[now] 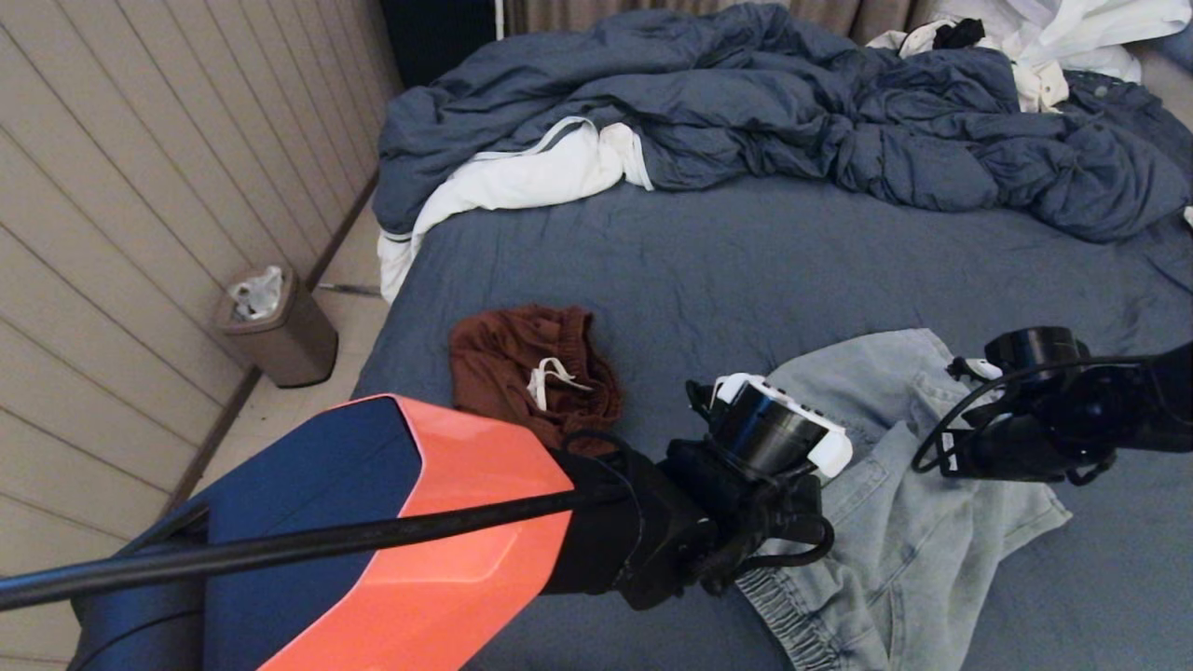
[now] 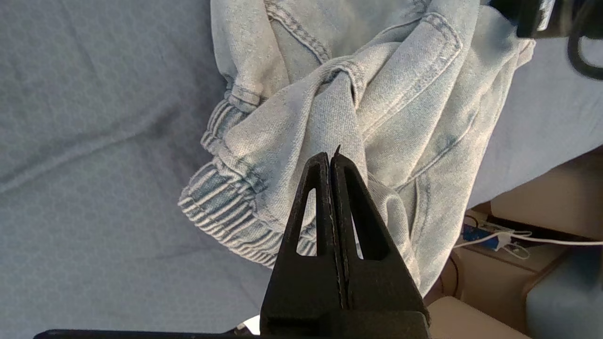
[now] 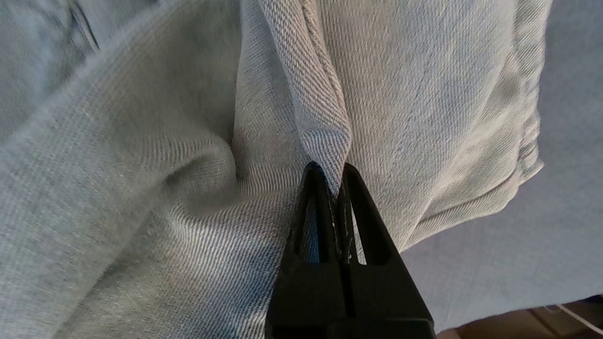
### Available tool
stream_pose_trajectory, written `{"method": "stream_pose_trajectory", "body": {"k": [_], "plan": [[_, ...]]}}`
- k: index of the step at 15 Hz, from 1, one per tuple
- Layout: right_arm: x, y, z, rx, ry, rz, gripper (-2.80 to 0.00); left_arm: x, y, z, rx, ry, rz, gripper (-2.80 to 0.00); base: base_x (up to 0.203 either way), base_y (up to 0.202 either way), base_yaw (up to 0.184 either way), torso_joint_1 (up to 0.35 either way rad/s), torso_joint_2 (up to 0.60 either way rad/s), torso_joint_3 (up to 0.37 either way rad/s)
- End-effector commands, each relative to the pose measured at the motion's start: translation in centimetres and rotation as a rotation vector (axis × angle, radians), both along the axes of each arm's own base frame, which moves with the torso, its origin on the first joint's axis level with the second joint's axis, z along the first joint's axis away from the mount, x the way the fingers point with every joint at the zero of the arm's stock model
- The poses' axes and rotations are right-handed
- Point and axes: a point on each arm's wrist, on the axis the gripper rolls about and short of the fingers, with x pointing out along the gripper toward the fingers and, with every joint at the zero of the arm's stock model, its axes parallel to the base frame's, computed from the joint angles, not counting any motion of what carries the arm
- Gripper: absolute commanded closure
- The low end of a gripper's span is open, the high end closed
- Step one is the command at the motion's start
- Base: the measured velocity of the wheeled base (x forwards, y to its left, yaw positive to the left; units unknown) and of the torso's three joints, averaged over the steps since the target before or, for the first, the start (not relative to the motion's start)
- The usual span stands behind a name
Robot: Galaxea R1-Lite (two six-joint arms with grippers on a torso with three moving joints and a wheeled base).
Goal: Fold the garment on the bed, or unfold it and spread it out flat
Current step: Unford the blue shorts
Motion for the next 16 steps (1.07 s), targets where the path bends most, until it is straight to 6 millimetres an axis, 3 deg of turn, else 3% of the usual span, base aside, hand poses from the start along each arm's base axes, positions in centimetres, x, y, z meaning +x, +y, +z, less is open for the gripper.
{"method": "stream_pose_trajectory", "body": {"k": [1,3,5,8,10,14,16], "plan": [[-0.7,0.0,0.4,-0.002,-0.001,-0.003,0.00,-0.3,0.1,0.5,-0.009,-0.002,-0.001,0.00,0.000,0.000,0.000,0.000,0.00,0.000],[-2.8,-0.1,2.0,-0.009,-0.025,-0.012,0.00,-0.4,0.2,0.9,-0.014,-0.007,-0.002,0.00,0.000,0.000,0.000,0.000,0.00,0.000],[-6.7,0.2,2.9,-0.022,-0.013,-0.017,0.00,-0.4,0.4,1.3,-0.020,-0.010,-0.001,0.00,0.000,0.000,0.000,0.000,0.00,0.000],[-13.4,0.2,2.2,-0.056,0.062,-0.028,0.00,-0.5,0.4,1.8,-0.030,-0.017,-0.001,0.00,0.000,0.000,0.000,0.000,0.00,0.000],[-16.5,0.1,1.3,-0.066,0.113,-0.049,0.00,-0.5,0.5,1.9,-0.032,-0.016,0.000,0.00,0.000,0.000,0.000,0.000,0.00,0.000],[-20.2,1.0,-1.1,-0.033,0.212,-0.066,0.00,-0.6,0.6,1.4,-0.021,-0.006,0.002,0.00,0.000,0.000,0.000,0.000,0.00,0.000],[-20.7,1.2,-2.1,-0.028,0.223,-0.066,0.00,-0.6,0.7,1.6,-0.023,-0.007,0.002,0.00,0.000,0.000,0.000,0.000,0.00,0.000]]}}
